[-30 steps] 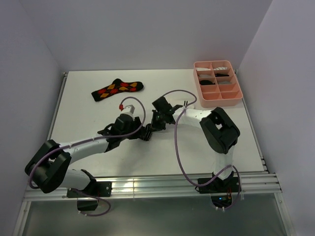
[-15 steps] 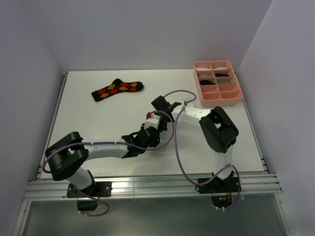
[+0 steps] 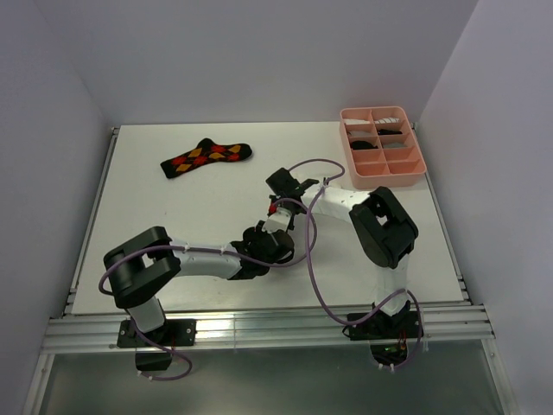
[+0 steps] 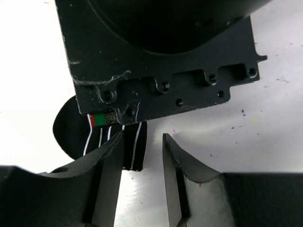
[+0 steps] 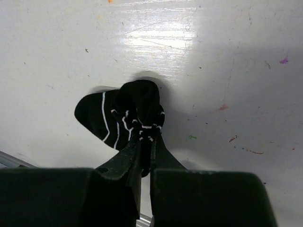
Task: Roll the socks
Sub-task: Roll the sock at the center of the board.
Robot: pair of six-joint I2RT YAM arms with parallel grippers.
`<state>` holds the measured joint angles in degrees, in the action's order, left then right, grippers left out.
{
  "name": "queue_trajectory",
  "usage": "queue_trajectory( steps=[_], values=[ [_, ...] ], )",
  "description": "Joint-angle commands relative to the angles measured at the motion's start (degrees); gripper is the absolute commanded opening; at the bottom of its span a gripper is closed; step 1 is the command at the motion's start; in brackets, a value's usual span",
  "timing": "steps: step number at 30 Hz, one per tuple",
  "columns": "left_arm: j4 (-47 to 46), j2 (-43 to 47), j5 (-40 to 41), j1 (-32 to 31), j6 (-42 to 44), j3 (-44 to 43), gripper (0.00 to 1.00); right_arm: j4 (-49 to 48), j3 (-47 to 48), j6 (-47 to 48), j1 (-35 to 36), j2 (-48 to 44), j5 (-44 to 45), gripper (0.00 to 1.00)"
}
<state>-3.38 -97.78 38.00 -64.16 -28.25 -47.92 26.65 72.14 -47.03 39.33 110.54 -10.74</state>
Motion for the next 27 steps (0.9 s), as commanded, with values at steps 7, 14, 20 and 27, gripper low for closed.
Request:
queue_trajectory(
  steps=[7,14,20,27],
  values=[
    [6.1,-3.7,5.6,-0.4,-1.0,-2.4,0.42,2.7,0.6,0.4,0.6,2.6,0.1,0.0],
    [10.1,-6.7,6.1,-0.4,-3.8,-2.4,0.31,1.1,-0.7,0.0,0.4,2.1,-1.6,0.0],
    [11.5,-8.0,3.1,-0.4,-5.5,-1.5,0.01,-5.1,-4.6,-0.7,-0.2,-0.7,-4.9,0.0],
    [8.6,-2.7,-6.4,1.7,-5.8,0.9,0.01,-16.8,-10.1,-1.9,-1.5,-7.4,-6.0,0.13]
  ],
)
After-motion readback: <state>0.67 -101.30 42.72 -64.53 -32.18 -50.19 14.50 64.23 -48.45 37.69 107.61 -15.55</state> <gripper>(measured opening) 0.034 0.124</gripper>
